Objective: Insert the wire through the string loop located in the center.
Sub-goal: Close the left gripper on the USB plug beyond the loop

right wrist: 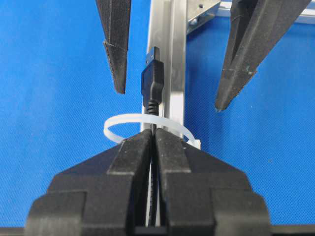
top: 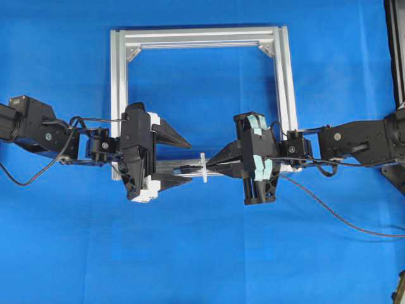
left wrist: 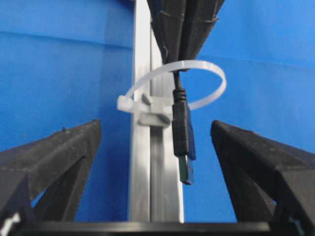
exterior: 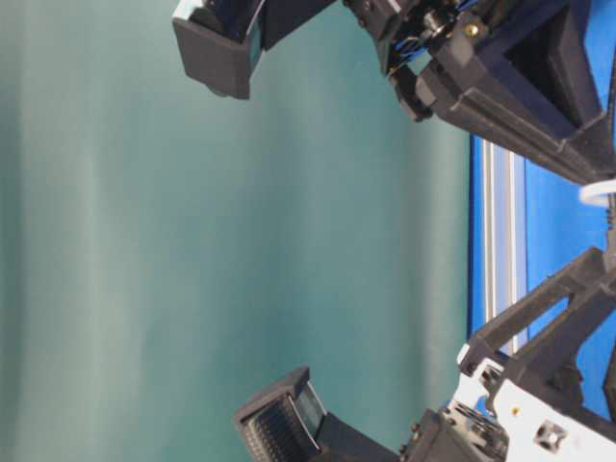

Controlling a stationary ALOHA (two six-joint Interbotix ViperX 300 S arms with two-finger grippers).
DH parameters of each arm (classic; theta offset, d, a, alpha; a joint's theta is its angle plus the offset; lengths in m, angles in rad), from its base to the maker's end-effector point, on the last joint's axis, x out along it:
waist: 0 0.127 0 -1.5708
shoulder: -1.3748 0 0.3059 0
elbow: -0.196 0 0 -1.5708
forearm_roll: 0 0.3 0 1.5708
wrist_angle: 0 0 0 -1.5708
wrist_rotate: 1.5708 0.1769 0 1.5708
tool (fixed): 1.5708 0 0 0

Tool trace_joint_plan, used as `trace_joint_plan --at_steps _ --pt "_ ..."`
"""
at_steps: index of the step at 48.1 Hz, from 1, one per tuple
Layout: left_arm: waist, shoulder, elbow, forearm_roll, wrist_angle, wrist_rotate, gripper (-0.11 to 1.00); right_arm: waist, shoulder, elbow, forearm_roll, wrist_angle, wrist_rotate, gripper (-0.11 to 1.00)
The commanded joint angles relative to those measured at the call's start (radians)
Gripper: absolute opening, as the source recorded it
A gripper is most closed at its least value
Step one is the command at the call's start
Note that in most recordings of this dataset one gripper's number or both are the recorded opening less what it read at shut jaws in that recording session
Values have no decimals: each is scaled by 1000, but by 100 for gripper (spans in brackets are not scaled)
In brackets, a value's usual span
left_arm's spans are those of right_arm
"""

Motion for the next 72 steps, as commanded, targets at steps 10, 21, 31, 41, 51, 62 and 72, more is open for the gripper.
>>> trace_joint_plan --at_steps 10,21,31,41,51,62,72 --pt "-5 -12 -15 3 -6 0 86 -2 -11 -8 0 -8 -2 -2" --pt "-5 -12 -15 3 -5 0 86 -2 -11 -8 0 -11 -2 -2" --pt "-6 -12 -15 3 -3 0 86 -2 -11 -8 0 -11 -2 -2" --pt "-6 -12 -14 3 -3 0 86 -2 -11 -8 0 -11 -2 -2" --pt "-12 -12 -15 2 17 0 81 -2 -11 -8 0 -11 -2 -2" --pt "-14 -11 -23 3 66 -11 26 -2 -11 -6 0 -9 -2 -2" --pt "-15 -11 -23 3 66 -15 7 -2 -11 -8 -2 -9 -3 -2"
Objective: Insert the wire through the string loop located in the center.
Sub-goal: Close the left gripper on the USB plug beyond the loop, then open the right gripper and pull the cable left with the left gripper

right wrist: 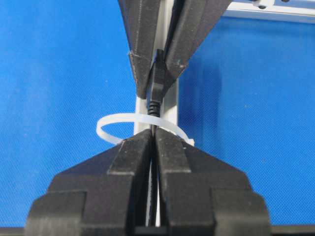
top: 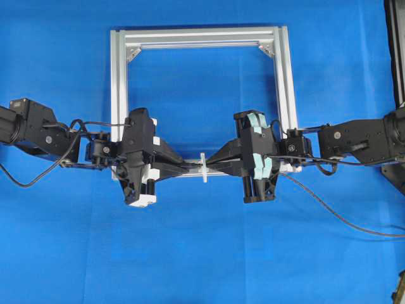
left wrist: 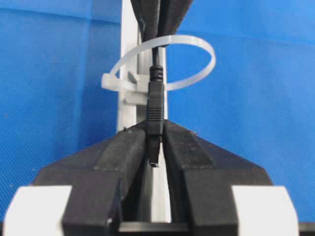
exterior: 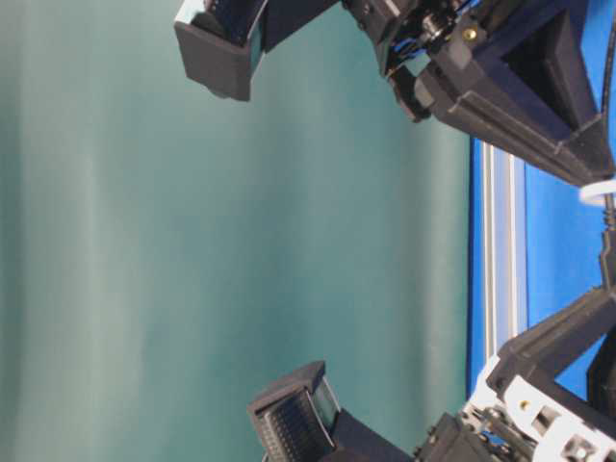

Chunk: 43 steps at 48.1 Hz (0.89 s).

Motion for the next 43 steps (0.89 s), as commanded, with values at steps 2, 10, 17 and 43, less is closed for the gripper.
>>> trace_joint_plan --at_steps 2,10,17,43 --pt "3 -11 -14 0 -3 -2 7 3 -11 -6 -2 -8 0 -2" --pt "3 -11 -15 2 -3 -2 7 3 -11 -8 -3 -8 0 -2" --pt "3 -11 -15 2 -3 -2 7 3 -11 -6 -3 -8 0 -2" --pt "3 -11 -14 2 -3 -2 7 3 -11 -6 -2 0 3 83"
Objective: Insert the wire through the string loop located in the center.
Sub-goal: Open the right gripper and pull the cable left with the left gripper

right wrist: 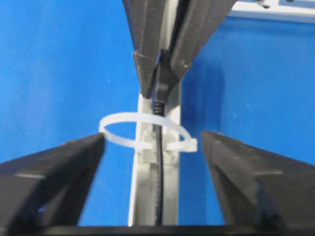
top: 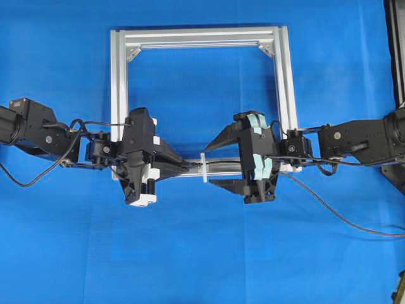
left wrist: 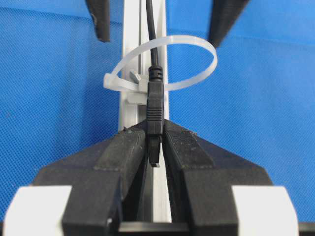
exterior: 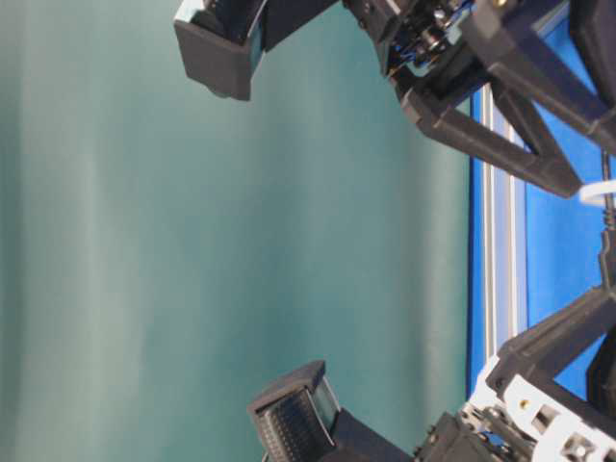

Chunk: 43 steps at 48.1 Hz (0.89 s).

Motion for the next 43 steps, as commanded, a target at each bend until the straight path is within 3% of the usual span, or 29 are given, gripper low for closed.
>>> trace_joint_plan --at_steps 1,4,27,43 --pt "2 -11 -15 3 -5 0 7 2 -11 -6 -2 -3 2 87" --pt "2 -11 -15 3 -5 0 7 2 -11 -6 0 -3 2 96" --pt "0 -31 12 3 -5 0 7 3 -11 -6 -2 -5 2 94" --pt "-20 -137 143 2 -6 -6 7 2 -11 -9 -2 -5 2 93"
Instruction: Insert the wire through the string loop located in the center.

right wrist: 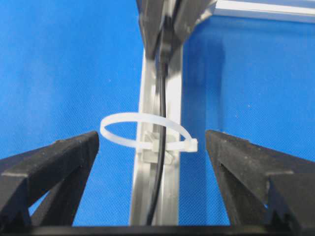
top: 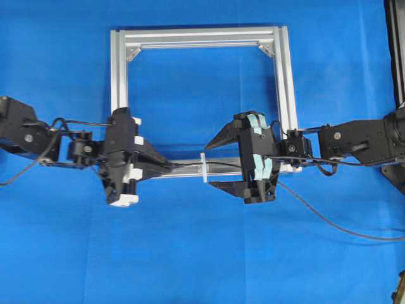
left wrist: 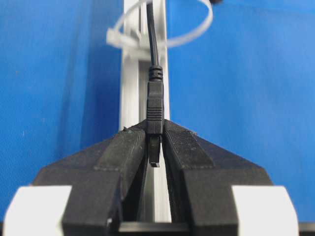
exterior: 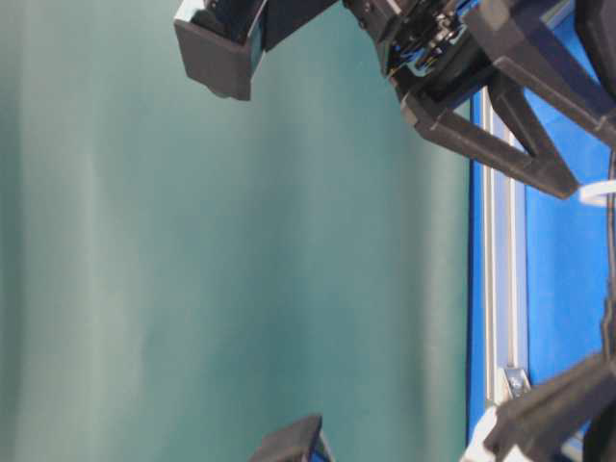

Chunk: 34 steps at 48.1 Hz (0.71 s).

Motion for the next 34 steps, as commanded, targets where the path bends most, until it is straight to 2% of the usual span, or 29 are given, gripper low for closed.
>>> trace_joint_plan --at_steps 1,25,34 --pt "-8 -55 32 3 -8 -3 7 3 -11 -9 -2 -5 2 93" --pt "-15 -207 262 3 -60 -32 7 2 -11 -12 5 14 6 93" --pt "-40 -255 318 3 -63 -37 7 2 -12 -18 6 17 9 93"
